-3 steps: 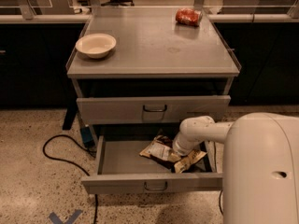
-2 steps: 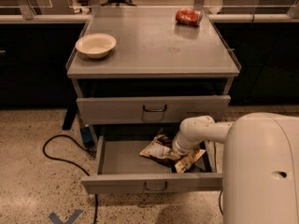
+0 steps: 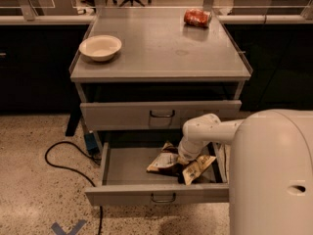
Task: Pick brown chip bag from middle drawer and place on counter
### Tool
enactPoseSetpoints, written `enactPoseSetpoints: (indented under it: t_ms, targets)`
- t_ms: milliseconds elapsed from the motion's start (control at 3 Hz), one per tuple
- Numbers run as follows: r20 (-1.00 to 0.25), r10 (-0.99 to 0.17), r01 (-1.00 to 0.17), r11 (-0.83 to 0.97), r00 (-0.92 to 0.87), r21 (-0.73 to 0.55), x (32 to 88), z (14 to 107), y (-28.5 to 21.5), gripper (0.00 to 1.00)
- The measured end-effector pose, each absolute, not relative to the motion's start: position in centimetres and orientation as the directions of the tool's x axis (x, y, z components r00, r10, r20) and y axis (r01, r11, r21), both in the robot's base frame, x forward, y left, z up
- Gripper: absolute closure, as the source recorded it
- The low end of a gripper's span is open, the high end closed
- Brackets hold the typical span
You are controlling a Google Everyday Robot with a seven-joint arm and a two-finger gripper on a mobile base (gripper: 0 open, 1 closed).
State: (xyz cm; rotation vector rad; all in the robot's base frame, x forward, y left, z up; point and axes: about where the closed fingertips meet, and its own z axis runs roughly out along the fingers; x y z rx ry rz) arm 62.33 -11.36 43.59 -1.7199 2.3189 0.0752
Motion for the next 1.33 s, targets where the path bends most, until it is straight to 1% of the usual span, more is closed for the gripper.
enactPoseSetpoints:
  t_ms: [333,667,1000,1333]
  targets:
    - [-0.169,-0.954,-0.946,0.275,-0.247,-0.170,61.7,50.2,-11.0,1.00]
    - [-0.129,-0.960,-0.924,0.276,-0.249,-0.264,61.3,58.0,-11.4,1.00]
    - [-0.118,-0.956,-0.882,0.294,-0.269,-0.368,60.9,66.2,-12.2,1.00]
    - [-0.117,-0.948,-0.838,0.317,-0.297,-0.444,60.4,73.8,-13.0,1.00]
